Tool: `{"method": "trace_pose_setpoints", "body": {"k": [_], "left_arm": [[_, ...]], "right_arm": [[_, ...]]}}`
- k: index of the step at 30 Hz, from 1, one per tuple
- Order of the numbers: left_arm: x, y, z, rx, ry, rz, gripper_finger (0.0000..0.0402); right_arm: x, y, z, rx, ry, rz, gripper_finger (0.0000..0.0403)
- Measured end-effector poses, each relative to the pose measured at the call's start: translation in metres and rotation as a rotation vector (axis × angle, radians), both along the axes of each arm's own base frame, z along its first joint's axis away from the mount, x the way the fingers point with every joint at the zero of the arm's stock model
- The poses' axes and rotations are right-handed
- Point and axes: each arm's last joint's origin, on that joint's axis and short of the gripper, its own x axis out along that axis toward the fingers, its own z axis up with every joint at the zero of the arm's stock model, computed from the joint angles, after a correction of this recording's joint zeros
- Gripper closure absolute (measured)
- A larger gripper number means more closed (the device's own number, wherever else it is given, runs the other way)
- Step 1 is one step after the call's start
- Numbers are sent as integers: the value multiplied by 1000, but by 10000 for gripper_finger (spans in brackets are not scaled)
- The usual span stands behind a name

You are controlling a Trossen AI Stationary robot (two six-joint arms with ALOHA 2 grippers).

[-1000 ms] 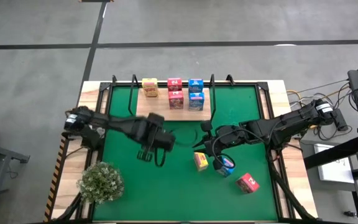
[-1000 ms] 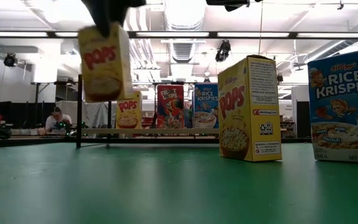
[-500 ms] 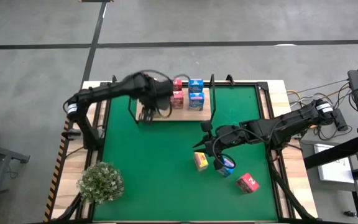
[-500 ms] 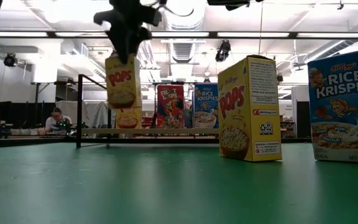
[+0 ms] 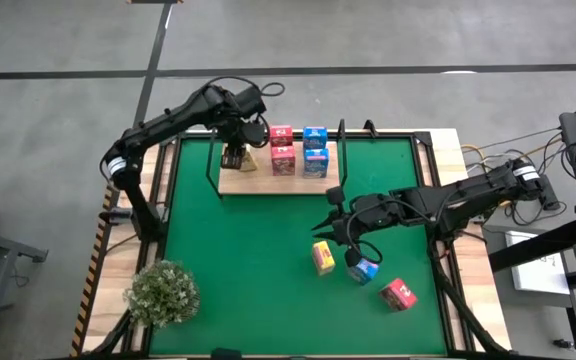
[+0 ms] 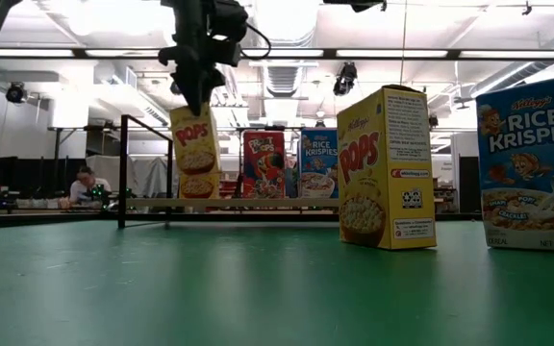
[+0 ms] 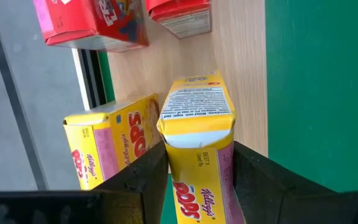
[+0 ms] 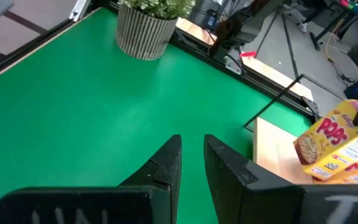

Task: Stack cereal on shelf
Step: Put the bottom yellow cereal box on the shelf aligned with the other yellow cereal box

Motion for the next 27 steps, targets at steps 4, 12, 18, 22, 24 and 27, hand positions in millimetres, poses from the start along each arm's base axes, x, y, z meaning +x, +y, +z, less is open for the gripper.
{"method": "trace_pose_setpoints", "body": {"k": [4, 12, 18, 22, 24, 27], "left_arm": [[1, 1, -2, -2, 10, -15, 255], [9, 7, -18, -6, 71, -22, 255], [17, 12, -32, -25, 108, -23, 255], [18, 13, -33, -9, 122, -20, 255], [18, 13, -33, -4, 124, -19, 255], [17, 13, -33, -6, 127, -17, 255]], "right_arm": [[0, -4, -1, 14, 9, -20, 344], [0, -5, -1, 16, 15, -26, 344], [0, -5, 0, 1, 9, -19, 344], [-1, -5, 0, 0, 9, -18, 344], [-1, -5, 0, 0, 9, -18, 344], [-1, -5, 0, 0, 8, -18, 344]]}}
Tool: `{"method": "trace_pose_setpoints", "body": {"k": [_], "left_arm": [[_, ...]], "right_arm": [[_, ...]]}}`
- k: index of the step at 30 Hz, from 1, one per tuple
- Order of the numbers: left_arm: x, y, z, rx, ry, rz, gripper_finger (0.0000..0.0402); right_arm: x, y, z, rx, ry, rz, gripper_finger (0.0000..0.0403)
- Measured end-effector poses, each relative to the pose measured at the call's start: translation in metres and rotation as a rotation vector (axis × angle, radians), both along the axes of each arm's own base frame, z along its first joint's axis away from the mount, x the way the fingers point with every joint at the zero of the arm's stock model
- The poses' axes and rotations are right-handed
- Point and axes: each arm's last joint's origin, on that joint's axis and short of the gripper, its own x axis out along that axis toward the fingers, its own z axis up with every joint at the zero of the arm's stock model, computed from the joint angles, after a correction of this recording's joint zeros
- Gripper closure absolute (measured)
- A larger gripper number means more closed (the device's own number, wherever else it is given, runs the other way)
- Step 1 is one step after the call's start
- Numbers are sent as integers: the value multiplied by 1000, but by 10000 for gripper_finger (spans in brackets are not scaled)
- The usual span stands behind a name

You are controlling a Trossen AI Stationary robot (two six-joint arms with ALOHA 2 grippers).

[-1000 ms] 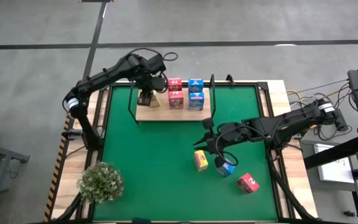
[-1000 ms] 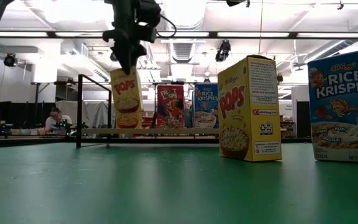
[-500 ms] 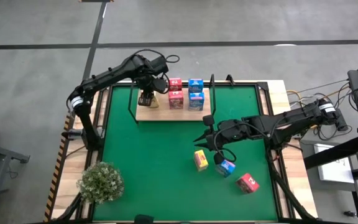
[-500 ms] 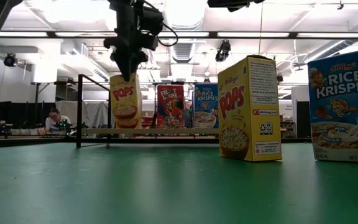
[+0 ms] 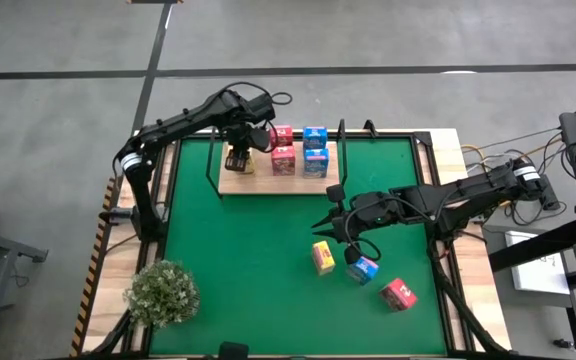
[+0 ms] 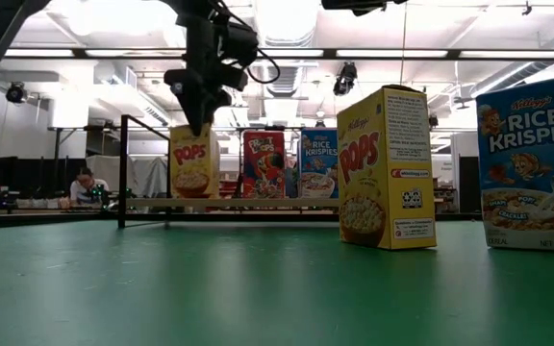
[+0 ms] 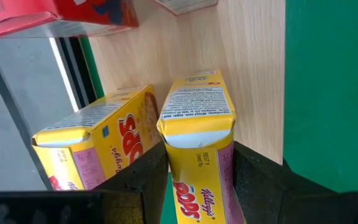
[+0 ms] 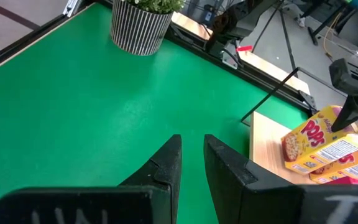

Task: Stack cereal on shelf
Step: Put the bottom yellow cereal box on the shelf aligned with the other yellow cereal box

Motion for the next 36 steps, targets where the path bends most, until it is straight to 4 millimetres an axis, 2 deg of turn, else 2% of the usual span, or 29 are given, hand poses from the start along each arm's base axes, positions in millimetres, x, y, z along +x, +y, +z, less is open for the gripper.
{"method": "trace_pose_setpoints", "body": {"k": [13, 24, 36], "left_arm": [[1, 1, 0, 8, -13, 2, 255], [0, 0, -13, -6, 14, 3, 255], [1, 2, -14, 35, 20, 7, 247]], "right_arm": [[0, 0, 0, 7, 0, -3, 344], [0, 0, 0, 6, -1, -2, 344], [0, 0, 0, 3, 0, -2, 344]]}}
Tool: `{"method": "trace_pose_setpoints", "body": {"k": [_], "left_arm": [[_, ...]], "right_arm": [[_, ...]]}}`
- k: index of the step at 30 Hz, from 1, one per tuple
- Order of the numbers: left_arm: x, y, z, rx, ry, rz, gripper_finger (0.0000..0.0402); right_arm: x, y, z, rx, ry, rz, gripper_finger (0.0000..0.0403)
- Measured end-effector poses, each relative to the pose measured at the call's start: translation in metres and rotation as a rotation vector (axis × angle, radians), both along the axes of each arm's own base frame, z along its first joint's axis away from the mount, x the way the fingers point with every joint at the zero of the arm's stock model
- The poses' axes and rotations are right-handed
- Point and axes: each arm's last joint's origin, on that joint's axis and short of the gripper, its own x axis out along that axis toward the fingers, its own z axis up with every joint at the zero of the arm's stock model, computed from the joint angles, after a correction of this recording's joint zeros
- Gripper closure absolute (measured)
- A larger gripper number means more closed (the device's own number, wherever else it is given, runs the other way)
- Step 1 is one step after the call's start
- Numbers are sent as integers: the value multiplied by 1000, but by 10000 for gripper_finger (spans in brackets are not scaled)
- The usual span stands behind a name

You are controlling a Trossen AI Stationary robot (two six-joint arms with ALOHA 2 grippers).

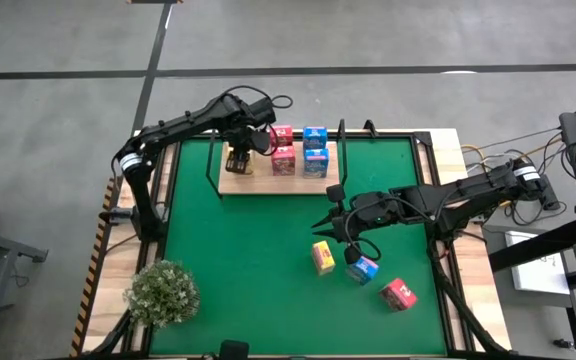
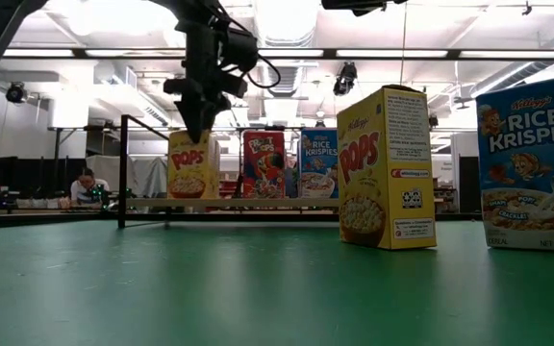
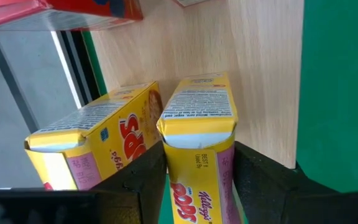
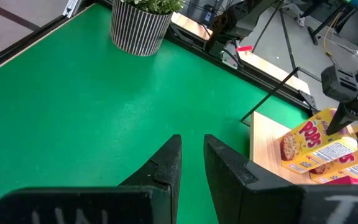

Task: Stack cereal on shelf
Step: Put the bottom yellow cereal box on the shelf aligned with the other yellow cereal box

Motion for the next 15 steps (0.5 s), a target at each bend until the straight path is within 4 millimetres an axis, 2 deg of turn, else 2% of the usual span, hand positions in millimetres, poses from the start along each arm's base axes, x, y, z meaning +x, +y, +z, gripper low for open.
{"method": "trace_pose_setpoints", "body": {"k": [15], "left_arm": [[0, -1, 2, 0, 0, 24, 217]], "right_arm": [[0, 0, 0, 0, 0, 0, 344]]}}
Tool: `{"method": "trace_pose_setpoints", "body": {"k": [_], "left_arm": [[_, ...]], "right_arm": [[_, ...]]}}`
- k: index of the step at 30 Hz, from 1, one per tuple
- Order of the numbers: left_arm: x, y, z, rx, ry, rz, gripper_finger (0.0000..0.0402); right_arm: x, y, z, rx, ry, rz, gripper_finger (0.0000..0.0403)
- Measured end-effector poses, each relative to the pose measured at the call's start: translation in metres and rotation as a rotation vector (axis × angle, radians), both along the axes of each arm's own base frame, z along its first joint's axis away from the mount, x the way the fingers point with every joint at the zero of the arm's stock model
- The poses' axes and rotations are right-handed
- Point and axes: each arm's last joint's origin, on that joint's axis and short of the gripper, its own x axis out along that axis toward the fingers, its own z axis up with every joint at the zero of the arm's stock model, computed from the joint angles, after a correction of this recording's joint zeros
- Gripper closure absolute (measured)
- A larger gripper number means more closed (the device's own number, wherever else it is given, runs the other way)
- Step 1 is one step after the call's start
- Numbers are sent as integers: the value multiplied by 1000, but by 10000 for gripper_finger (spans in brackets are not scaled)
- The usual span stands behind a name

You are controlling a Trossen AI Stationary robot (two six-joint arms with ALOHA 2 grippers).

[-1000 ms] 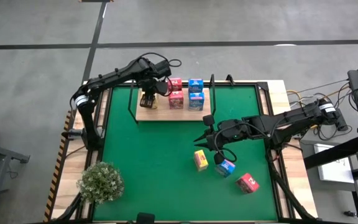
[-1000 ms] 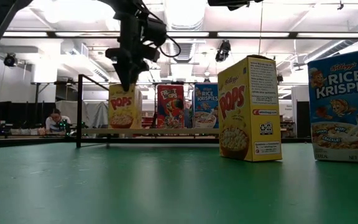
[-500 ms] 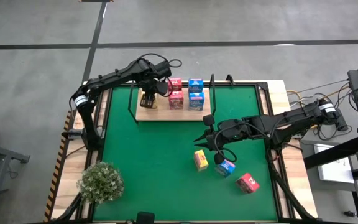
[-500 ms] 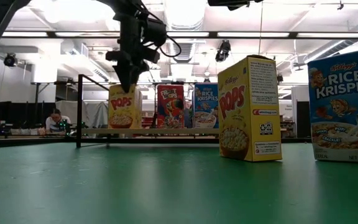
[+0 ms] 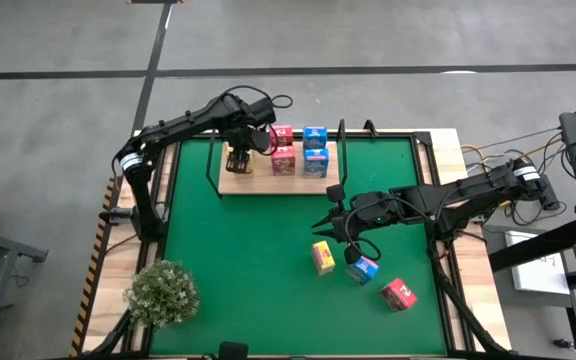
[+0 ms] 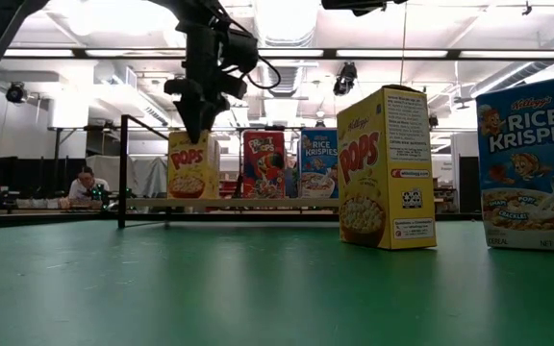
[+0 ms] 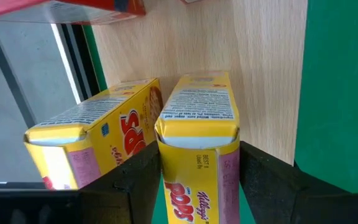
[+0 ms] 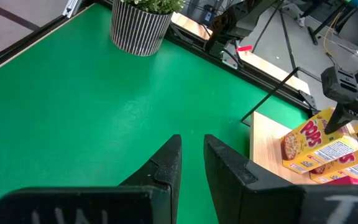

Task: Stack cereal on shelf
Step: Put the bottom yellow cereal box on the shelf aligned with the other yellow cereal box

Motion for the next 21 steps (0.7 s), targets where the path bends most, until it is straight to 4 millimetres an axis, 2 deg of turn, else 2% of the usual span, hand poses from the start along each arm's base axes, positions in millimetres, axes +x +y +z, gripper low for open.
{"method": "trace_pose_setpoints", "body": {"k": [13, 17, 21], "left_arm": [[1, -7, 23, 10, -29, 28, 216], [3, -18, 35, 7, -39, 54, 216], [8, -40, 49, 11, -78, 76, 216]], "right_arm": [[-1, -1, 2, -5, -14, 1, 344], [-1, -1, 3, -4, -18, 0, 344], [-2, -1, 4, 14, -18, -10, 344]]}}
